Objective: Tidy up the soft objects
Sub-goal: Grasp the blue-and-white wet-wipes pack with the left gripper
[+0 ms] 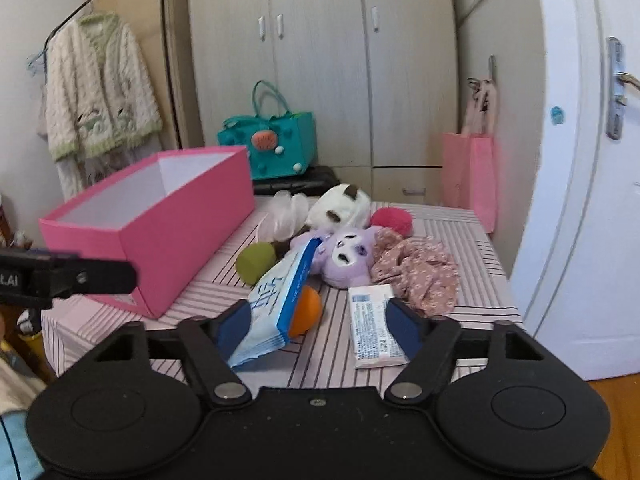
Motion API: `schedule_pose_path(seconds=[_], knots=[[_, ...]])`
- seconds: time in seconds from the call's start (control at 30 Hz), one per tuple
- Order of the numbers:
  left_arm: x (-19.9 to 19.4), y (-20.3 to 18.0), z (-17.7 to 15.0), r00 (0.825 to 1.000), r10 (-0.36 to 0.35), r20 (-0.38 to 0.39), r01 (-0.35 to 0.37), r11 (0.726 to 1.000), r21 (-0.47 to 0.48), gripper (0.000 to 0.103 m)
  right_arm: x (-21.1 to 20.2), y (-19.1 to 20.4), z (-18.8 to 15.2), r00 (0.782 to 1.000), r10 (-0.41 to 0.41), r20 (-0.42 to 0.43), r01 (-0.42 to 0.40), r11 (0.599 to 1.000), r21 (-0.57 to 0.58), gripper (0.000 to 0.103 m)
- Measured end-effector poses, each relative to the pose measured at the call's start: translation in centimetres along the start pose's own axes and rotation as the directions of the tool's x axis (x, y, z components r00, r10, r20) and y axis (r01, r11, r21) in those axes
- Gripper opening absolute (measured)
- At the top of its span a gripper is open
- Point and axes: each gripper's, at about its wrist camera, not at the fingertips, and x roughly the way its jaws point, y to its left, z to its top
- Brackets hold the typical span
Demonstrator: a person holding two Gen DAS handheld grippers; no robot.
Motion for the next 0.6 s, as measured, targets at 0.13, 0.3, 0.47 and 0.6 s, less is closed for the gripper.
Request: schedule_pose_path(seconds=[0.13, 0.3, 0.47, 0.6], knots=[[1.8, -0.6, 0.2, 0.994, -0.101, -0.030, 0.100, 0.994, -0.043, 0.100, 1.2, 0.0, -0.5, 0.997, 0.068, -0.025, -0.069, 0.997, -0.023, 0.061], [4.9, -1.3, -0.1, 0.979, -0.181, -0.090, 0.174, 0.981, -0.081, 0.093, 2.8, 0.2, -1.2, 0.990, 0.137, -0.044, -0.138, 0.990, -0.038, 0.051], [8.2, -1.3, -0.4, 0.959, -0.235, -0.159, 0.205, 0.961, -0.185, 0.092, 4.8, 0.8, -1.6, 0.987, 0.155, -0.036, -0.155, 0.988, -0.009, 0.044], [10.0, -1.4, -0.6, 0.957, -0.221, -0.189, 0.179, 0.960, -0.214, 0.092, 5.6, 0.5, -1.9, 0.986, 0.164, -0.033, -0.162, 0.985, 0.061, 0.036]])
